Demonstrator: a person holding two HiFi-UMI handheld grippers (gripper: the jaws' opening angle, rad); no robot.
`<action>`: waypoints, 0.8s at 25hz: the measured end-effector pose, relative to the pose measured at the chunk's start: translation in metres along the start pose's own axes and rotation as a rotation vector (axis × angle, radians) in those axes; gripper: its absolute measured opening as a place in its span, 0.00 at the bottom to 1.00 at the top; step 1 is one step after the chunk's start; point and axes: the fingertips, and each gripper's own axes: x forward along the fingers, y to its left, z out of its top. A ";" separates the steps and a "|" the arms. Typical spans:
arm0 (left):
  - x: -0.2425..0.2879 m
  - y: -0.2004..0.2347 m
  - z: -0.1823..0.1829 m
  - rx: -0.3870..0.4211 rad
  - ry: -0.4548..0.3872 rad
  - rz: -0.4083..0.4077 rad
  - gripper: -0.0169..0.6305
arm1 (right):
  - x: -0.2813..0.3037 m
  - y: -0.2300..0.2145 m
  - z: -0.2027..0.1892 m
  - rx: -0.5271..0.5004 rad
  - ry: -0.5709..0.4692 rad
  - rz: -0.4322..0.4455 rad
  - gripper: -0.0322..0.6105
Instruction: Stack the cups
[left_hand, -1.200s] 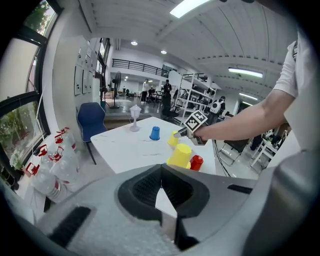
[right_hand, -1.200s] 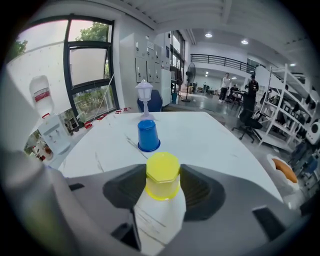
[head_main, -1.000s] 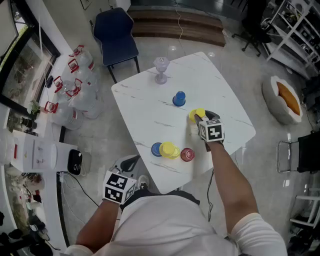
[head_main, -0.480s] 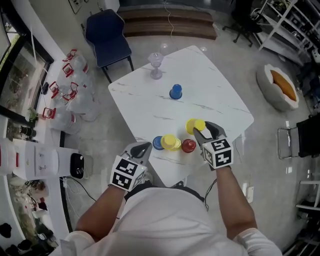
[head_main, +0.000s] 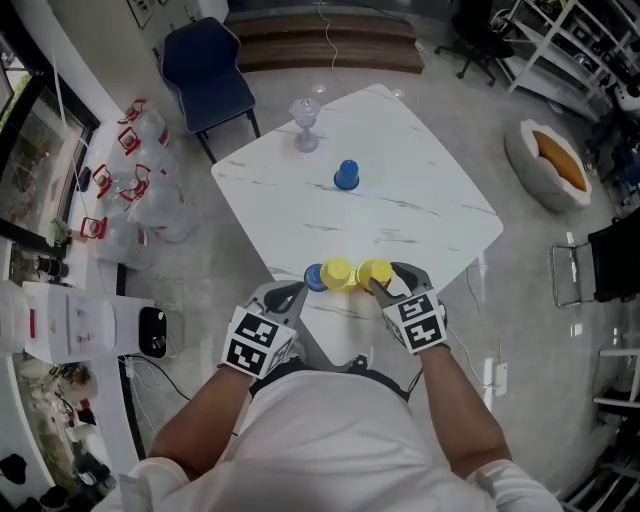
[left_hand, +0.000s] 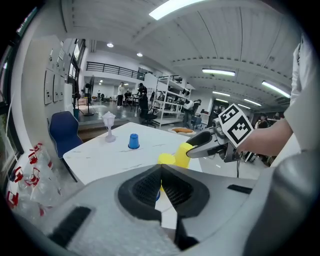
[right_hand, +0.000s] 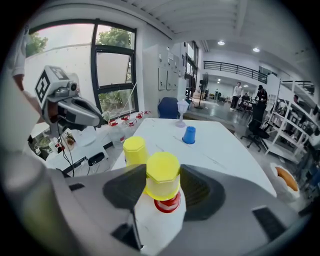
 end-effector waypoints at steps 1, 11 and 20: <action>-0.001 -0.001 -0.001 0.000 0.000 0.000 0.04 | 0.001 0.002 0.000 -0.005 0.002 0.000 0.39; -0.009 -0.001 -0.008 -0.011 -0.002 0.011 0.04 | 0.007 0.013 0.002 -0.036 0.022 0.018 0.39; -0.013 0.000 -0.013 -0.033 0.002 0.011 0.04 | 0.012 0.014 -0.004 -0.025 0.029 0.022 0.48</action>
